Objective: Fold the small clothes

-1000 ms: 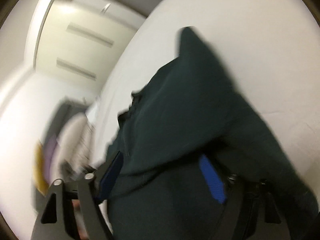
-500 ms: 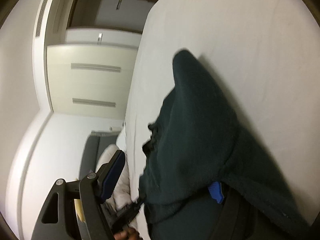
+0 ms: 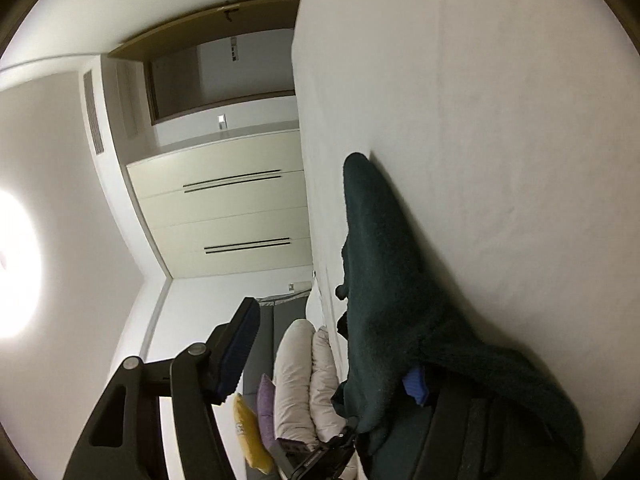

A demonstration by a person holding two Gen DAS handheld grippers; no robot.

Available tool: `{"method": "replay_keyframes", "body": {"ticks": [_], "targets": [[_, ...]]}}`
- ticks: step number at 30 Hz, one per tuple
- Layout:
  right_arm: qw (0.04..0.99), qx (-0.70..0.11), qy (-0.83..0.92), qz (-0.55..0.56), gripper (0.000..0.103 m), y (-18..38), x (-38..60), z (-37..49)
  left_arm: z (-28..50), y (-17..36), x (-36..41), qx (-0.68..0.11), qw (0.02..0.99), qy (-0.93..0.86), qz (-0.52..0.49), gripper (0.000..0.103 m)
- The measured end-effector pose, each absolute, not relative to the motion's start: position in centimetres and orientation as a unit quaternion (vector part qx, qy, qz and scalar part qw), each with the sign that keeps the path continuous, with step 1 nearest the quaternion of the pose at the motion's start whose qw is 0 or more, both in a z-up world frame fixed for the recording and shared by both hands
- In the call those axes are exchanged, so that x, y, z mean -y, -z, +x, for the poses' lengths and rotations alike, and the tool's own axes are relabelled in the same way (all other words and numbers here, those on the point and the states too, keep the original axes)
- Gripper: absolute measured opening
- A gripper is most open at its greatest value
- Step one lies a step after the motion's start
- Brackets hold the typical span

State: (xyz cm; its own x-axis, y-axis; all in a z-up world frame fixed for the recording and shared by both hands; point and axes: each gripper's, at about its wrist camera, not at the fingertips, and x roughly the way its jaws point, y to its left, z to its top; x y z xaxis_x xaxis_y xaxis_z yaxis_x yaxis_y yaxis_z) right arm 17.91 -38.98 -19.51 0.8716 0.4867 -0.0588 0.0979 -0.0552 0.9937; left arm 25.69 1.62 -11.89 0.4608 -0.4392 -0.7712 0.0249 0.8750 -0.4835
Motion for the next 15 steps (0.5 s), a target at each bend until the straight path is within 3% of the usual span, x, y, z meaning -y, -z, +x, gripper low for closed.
{"method": "replay_keyframes", "body": {"ticks": [7, 15], "targets": [[0.653, -0.212, -0.143, 0.713, 0.059, 19.8, 39.0, 17.9, 24.3, 11.3, -0.9, -0.481, 0.844, 0.140, -0.194, 0.012], [0.676, -0.226, -0.131, 0.689, 0.059, 19.3, 38.6, 17.9, 21.8, 8.3, -0.7, -0.415, 0.885, 0.147, -0.152, 0.012]]}}
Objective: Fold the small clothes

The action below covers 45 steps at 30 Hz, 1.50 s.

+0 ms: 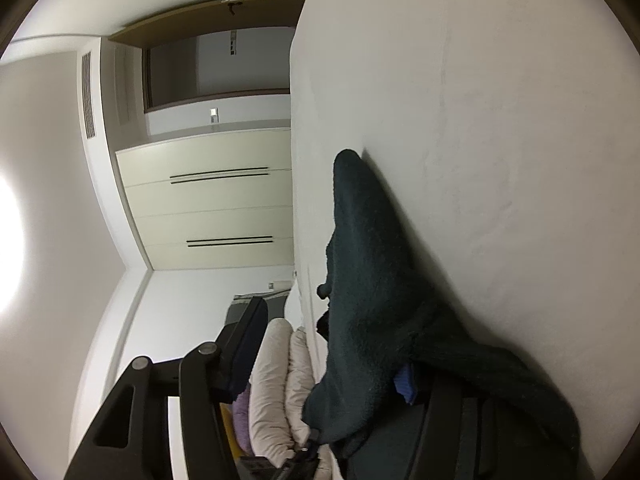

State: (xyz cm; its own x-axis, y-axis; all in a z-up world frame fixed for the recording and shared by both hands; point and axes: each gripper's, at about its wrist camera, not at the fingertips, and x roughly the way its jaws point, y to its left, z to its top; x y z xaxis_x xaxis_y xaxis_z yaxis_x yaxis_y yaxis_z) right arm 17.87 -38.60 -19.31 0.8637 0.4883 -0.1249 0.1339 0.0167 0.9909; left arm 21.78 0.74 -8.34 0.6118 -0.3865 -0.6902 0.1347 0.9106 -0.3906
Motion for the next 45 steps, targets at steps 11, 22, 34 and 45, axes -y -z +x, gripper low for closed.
{"method": "replay_keyframes", "body": {"ticks": [11, 22, 34, 45], "targets": [[0.675, -0.250, -0.124, 0.683, 0.058, 19.2, 38.6, 18.3, 22.8, 9.2, -3.5, -0.430, 0.878, 0.134, -0.162, 0.012], [0.669, -0.257, -0.127, 0.686, 0.058, 19.2, 38.8, 18.5, 31.4, 11.6, -4.3, -0.517, 0.835, 0.123, -0.145, 0.012], [0.662, -0.259, -0.152, 0.687, 0.075, 18.3, 37.4, 15.8, 27.7, 9.4, -5.7, -0.495, 0.831, 0.109, -0.227, 0.012], [0.672, -0.314, -0.154, 0.653, 0.080, 16.4, 33.6, 14.7, 28.0, 11.4, -1.2, -0.564, 0.794, 0.117, -0.193, 0.012]]}}
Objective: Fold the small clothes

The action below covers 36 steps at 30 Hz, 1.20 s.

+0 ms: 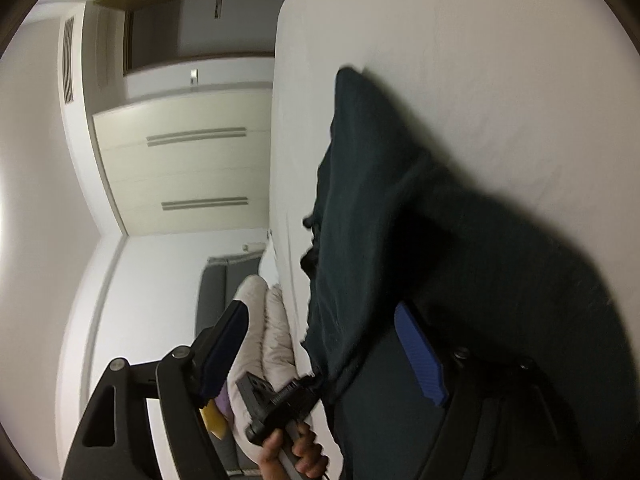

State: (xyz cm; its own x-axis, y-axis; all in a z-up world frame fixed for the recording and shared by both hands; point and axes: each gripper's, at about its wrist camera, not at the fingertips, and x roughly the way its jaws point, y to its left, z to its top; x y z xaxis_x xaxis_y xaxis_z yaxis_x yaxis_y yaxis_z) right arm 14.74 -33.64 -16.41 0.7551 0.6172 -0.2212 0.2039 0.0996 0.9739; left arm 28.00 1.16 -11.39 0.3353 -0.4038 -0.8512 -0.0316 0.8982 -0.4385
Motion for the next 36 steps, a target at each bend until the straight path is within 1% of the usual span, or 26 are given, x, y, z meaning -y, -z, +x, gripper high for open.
{"method": "replay_keyframes", "body": {"ticks": [3, 8, 13, 15, 17, 18, 19, 20, 21, 22, 23, 25, 26, 27, 28, 31, 33, 35, 36], "targets": [[0.669, -0.336, -0.172, 0.641, 0.080, 16.0, 31.5, 15.1, 28.3, 11.7, -0.3, -0.572, 0.793, 0.119, -0.176, 0.012], [0.671, -0.362, -0.177, 0.622, 0.080, 16.1, 29.2, 15.8, 28.0, 11.8, -0.9, -0.578, 0.783, 0.122, -0.197, 0.012], [0.678, -0.366, -0.164, 0.616, 0.079, 15.9, 28.6, 17.2, 27.8, 12.5, -2.2, -0.578, 0.770, 0.128, -0.240, 0.012], [0.683, -0.378, -0.142, 0.608, 0.076, 15.8, 28.4, 18.0, 27.7, 12.5, -2.3, -0.578, 0.769, 0.127, -0.241, 0.012], [0.692, -0.391, -0.125, 0.594, 0.066, 15.8, 28.0, 18.8, 27.6, 12.1, -2.4, -0.574, 0.768, 0.129, -0.252, 0.012], [0.696, -0.400, -0.111, 0.585, 0.064, 15.9, 27.7, 19.4, 27.5, 12.0, -2.6, -0.571, 0.769, 0.131, -0.256, 0.012], [0.697, -0.404, -0.107, 0.583, 0.058, 16.0, 27.6, 19.6, 27.5, 12.0, -2.7, -0.566, 0.769, 0.135, -0.264, 0.013], [0.698, -0.407, -0.106, 0.579, 0.052, 16.1, 27.4, 19.9, 27.4, 12.0, -2.8, -0.564, 0.768, 0.138, -0.271, 0.016], [0.700, -0.409, -0.106, 0.575, 0.049, 16.0, 27.4, 19.9, 27.4, 12.3, -3.0, -0.563, 0.764, 0.142, -0.281, 0.019], [0.704, -0.407, -0.111, 0.571, 0.041, 15.8, 27.4, 19.9, 27.3, 12.5, -3.2, -0.561, 0.762, 0.146, -0.290, 0.019], [0.709, -0.400, -0.119, 0.568, 0.030, 15.4, 27.5, 19.8, 27.2, 12.5, -3.4, -0.557, 0.760, 0.150, -0.299, 0.019], [0.716, -0.382, -0.125, 0.571, 0.019, 14.7, 28.4, 19.4, 26.8, 12.6, -4.3, -0.539, 0.757, 0.162, -0.331, 0.019], [0.720, -0.369, -0.125, 0.574, 0.019, 14.3, 29.1, 19.1, 26.6, 12.6, -4.8, -0.532, 0.759, 0.161, -0.339, 0.020], [0.724, -0.363, -0.123, 0.574, 0.019, 14.0, 29.8, 18.8, 26.6, 12.8, -5.3, -0.528, 0.762, 0.154, -0.342, 0.023], [0.724, -0.370, -0.121, 0.570, 0.019, 14.2, 30.1, 18.7, 26.6, 13.1, -5.7, -0.529, 0.764, 0.146, -0.339, 0.025], [0.710, -0.409, -0.094, 0.565, 0.019, 16.3, 30.2, 18.0, 27.0, 14.3, -6.9, -0.516, 0.764, 0.155, -0.354, 0.025], [0.696, -0.413, -0.089, 0.581, 0.009, 17.5, 30.4, 17.1, 26.9, 14.5, -7.5, -0.510, 0.761, 0.155, -0.370, 0.025], [0.697, -0.416, -0.086, 0.577, 0.008, 17.5, 30.3, 16.2, 26.6, 13.6, -7.7, -0.505, 0.778, 0.141, -0.346, 0.025], [0.698, -0.421, -0.085, 0.574, 0.010, 17.3, 30.2, 16.0, 26.6, 13.4, -7.7, -0.504, 0.782, 0.140, -0.340, 0.025]]}}
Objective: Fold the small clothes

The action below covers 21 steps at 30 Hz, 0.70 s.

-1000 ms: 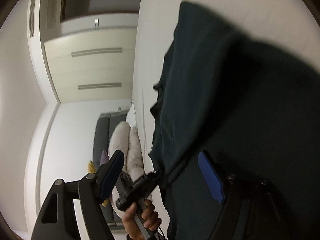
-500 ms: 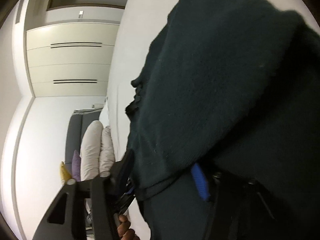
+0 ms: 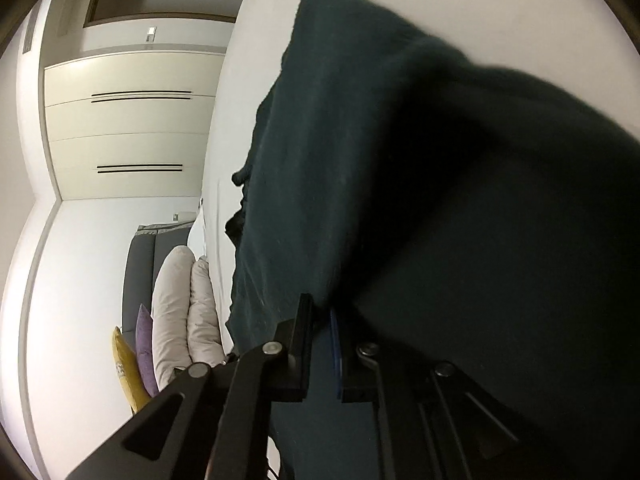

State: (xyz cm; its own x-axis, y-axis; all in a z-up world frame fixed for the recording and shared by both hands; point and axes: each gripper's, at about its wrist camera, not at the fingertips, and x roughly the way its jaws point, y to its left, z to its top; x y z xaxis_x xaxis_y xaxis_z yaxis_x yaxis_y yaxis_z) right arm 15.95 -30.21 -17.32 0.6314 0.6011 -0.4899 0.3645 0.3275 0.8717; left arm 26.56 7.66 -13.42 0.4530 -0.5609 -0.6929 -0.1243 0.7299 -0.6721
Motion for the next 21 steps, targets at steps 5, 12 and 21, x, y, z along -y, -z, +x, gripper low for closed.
{"method": "replay_keyframes", "body": {"ticks": [5, 12, 21], "targets": [[0.734, -0.437, -0.078, 0.514, 0.048, 13.9, 29.3, 14.8, 26.2, 13.7, -9.8, -0.497, 0.790, 0.123, -0.337, 0.025], [0.786, -0.413, -0.126, 0.442, 0.065, 8.3, 26.4, 16.9, 24.7, 10.6, -13.2, -0.443, 0.815, 0.091, -0.362, 0.025], [0.774, -0.328, -0.087, 0.535, 0.065, 8.6, 33.6, 14.4, 26.8, 8.3, -2.3, -0.470, 0.833, 0.190, -0.221, 0.025]]}}
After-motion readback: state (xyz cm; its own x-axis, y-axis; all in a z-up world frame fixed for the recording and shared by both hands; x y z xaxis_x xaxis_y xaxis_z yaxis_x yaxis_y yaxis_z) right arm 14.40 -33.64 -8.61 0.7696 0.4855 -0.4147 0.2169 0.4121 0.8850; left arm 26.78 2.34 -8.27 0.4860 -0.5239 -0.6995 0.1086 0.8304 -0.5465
